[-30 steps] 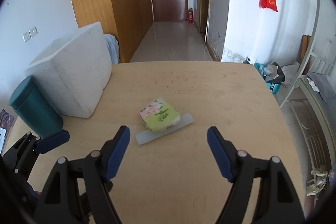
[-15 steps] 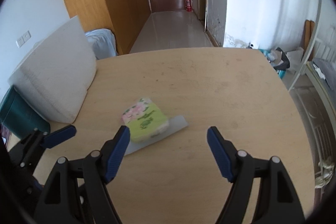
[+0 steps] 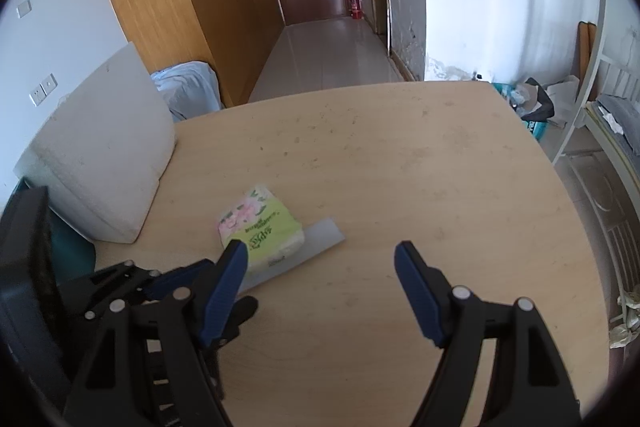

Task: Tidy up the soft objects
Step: 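Move both open tools toward the green tissue pack and white foam strip, then grasp the white foam strip with the left tool while the right tool grasps the green tissue pack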

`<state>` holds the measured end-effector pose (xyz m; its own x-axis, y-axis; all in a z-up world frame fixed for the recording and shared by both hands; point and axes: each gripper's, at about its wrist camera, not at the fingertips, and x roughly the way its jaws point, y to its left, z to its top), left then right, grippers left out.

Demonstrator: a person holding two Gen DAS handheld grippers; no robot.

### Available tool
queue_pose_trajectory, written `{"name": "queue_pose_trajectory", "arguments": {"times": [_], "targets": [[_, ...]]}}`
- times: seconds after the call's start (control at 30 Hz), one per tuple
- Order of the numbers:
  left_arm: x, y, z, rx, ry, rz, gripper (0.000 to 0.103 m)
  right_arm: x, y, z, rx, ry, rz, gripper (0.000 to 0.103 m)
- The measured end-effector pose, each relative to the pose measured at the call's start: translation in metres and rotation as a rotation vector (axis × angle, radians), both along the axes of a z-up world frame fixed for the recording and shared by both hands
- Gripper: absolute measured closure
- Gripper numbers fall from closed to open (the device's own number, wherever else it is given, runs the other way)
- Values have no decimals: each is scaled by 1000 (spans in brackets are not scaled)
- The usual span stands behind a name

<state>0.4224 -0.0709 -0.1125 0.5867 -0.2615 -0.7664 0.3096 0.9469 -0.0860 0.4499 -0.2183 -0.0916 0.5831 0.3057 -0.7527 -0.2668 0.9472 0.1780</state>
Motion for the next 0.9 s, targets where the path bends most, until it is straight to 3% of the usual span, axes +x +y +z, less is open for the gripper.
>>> {"name": "queue_pose_trajectory", "arguments": {"times": [0.13, 0.23, 0.47, 0.67, 0.9], "targets": [[5, -3, -2, 0, 2, -4, 58, -1, -2, 1, 11, -4, -1, 24], [5, -4, -2, -1, 0, -1, 74, -1, -1, 0, 9, -3, -3, 24], [-2, -2, 0, -11, -9, -19, 88, 2, 5, -6, -19, 6, 9, 23], [-12, -1, 2, -7, -11, -17, 91, 7, 20, -18, -46, 34, 44, 23], [-23, 8, -1, -9, -3, -5, 92, 12, 30, -27, -2, 79, 73, 23]]}}
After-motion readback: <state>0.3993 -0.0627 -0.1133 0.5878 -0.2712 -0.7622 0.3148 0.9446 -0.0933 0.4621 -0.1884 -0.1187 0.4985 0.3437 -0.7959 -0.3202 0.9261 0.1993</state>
